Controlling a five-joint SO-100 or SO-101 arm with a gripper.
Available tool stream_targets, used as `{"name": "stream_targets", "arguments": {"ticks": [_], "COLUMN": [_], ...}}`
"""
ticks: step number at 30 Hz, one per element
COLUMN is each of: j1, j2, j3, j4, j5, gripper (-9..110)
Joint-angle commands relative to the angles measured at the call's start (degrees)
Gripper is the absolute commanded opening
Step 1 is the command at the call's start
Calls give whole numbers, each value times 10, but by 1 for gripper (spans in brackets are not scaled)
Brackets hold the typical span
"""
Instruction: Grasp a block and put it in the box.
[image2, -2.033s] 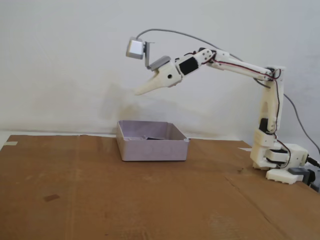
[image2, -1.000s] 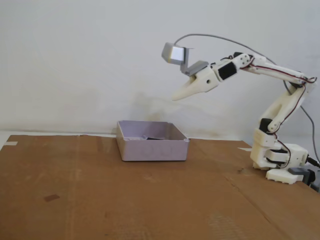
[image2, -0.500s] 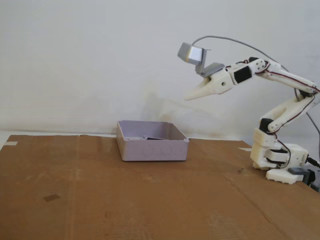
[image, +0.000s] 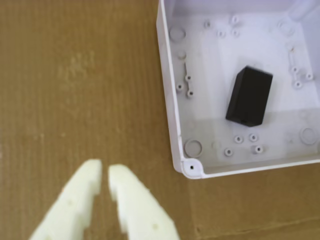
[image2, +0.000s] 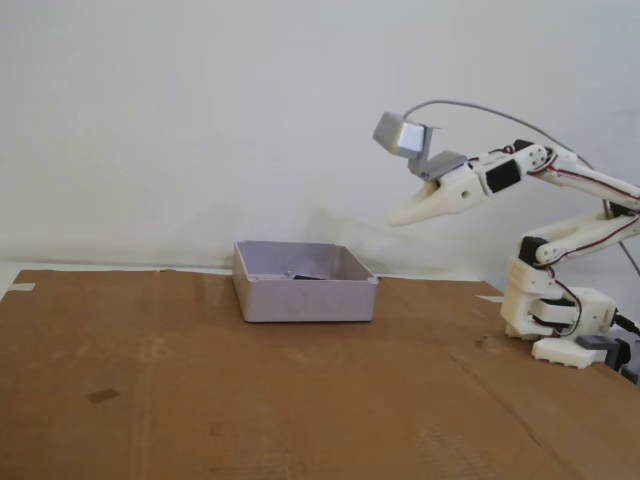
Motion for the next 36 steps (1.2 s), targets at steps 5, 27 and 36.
{"name": "stream_targets", "arguments": {"ticks": [5,27,36], "j1": [-4,-52,-67], "j2": [91,255,316], "j3": [38,180,230], "j4": [-22,-22,-22], "j5": [2,2,2], "gripper": [0,0,0]}}
